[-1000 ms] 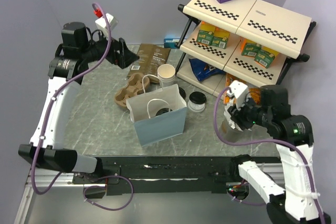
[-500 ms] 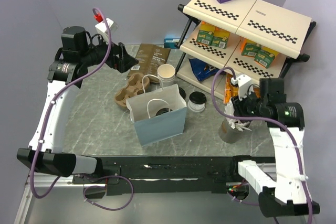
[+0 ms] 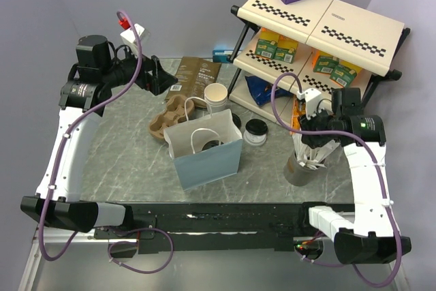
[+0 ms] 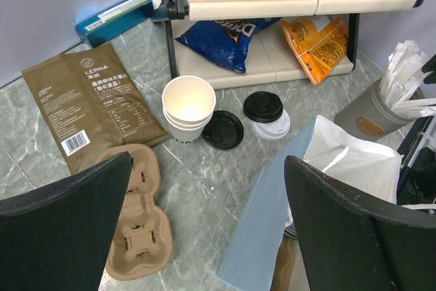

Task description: Pack the takeout coffee

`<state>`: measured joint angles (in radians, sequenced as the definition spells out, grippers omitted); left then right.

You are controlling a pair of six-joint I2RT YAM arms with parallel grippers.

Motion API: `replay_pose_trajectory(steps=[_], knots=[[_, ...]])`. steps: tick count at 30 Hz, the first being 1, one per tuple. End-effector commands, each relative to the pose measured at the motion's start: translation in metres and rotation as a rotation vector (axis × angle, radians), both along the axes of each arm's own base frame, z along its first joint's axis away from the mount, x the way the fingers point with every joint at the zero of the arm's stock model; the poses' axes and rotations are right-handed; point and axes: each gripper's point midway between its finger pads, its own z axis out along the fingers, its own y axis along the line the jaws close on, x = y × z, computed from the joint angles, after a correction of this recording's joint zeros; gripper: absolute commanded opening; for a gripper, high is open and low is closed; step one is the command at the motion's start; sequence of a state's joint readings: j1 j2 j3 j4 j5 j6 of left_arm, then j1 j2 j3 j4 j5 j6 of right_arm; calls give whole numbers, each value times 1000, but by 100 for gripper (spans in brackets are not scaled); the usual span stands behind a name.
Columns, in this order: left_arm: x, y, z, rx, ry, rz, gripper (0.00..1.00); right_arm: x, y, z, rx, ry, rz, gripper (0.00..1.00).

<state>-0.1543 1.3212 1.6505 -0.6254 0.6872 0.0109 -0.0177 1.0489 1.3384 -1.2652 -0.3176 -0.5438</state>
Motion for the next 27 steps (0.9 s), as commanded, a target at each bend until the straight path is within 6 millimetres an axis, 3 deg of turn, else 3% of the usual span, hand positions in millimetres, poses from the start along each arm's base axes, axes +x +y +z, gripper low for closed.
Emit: replay_pose_trajectory(steps=[1,6,19,24,27], knots=[[-10,1,15,-15,-45,-16,100,-10,15,18,68,-68,55,34],[-8,0,12,-18,-36,-20,99,-19,14,-1,69,-15,51,36],[-11,2,16,-22,-48,-21,99,-5,18,-9,96,-24,44,39],[-14,4,17,-47,-23,-11,99,3,18,-11,98,-15,45,33],[-15,5,17,-53,-19,-7,100,5,20,-8,105,-24,53,24]])
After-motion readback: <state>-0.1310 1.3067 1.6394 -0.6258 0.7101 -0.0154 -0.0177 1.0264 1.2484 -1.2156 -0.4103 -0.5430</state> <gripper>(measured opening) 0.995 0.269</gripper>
